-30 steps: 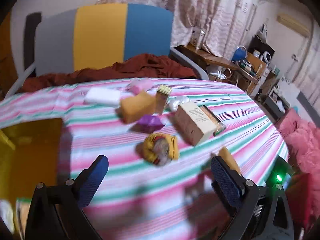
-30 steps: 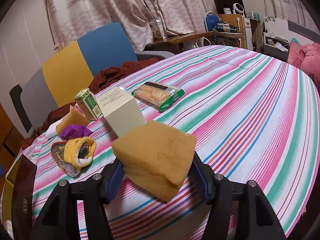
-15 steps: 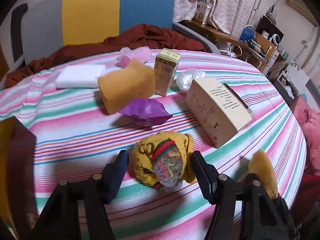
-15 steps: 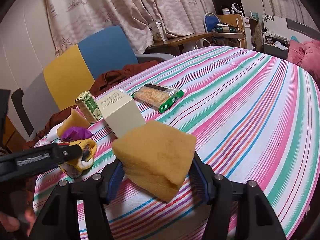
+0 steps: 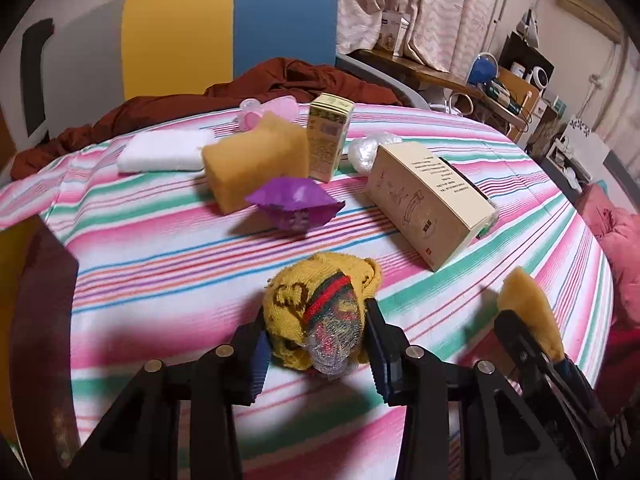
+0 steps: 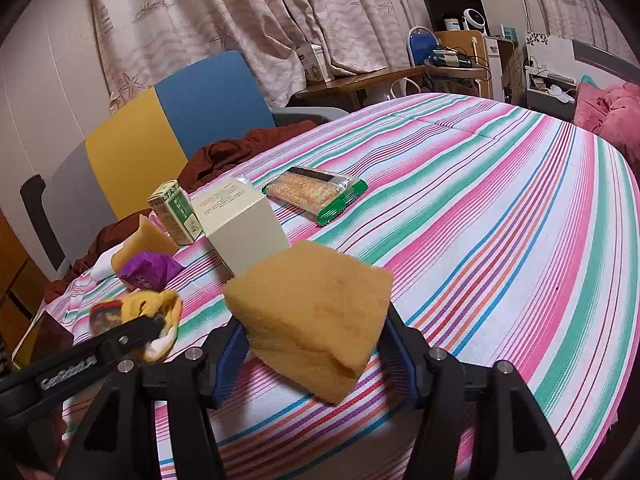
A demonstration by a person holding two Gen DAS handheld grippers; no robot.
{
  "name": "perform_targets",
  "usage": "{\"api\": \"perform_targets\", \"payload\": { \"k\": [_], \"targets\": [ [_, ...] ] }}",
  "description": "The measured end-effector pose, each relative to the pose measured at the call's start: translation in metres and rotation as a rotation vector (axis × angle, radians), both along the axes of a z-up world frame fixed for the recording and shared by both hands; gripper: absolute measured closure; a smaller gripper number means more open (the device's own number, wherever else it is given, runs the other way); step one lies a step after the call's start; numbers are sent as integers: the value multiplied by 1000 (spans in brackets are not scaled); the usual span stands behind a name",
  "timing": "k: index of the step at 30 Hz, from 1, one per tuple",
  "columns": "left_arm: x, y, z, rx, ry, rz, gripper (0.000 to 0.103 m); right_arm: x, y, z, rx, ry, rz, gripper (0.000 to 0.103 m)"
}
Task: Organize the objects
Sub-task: 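Grasp the yellow knitted pouch with the left tool, then drop the knitted pouch into the gold tray with the left tool while the right tool brings its sponge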
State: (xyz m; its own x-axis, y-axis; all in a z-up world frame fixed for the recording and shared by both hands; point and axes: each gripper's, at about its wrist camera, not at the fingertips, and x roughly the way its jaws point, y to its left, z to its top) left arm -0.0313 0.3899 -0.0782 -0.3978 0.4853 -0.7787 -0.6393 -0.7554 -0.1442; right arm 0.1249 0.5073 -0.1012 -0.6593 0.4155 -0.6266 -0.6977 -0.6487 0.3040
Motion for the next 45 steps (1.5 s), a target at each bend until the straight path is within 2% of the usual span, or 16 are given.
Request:
{"api": "perform_targets", "payload": {
  "k": [7, 16, 20, 26, 32, 38, 45],
  "targets": [
    [13, -29, 13, 79, -59, 16, 65, -1, -1, 0, 9, -11, -4, 40],
    [37, -87, 49, 167, -3, 25, 65, -3, -3, 1, 19, -26, -7, 41],
    [45, -119, 53, 177, 25, 54, 65, -5, -6, 2, 38, -49, -16, 41],
    [39, -175, 52, 216, 0, 158, 65, -8, -9, 4, 71, -76, -30, 41],
    [21, -231, 57, 250, 8, 283, 65, -13, -22, 10, 151, -94, -12, 41],
    [4, -270, 55, 251, 20, 370, 65, -23, -35, 13, 223, -129, 27, 41],
    [-23, -315, 46, 237, 0, 480, 65, -27, -56, 26, 311, -122, 106, 41]
  ]
}}
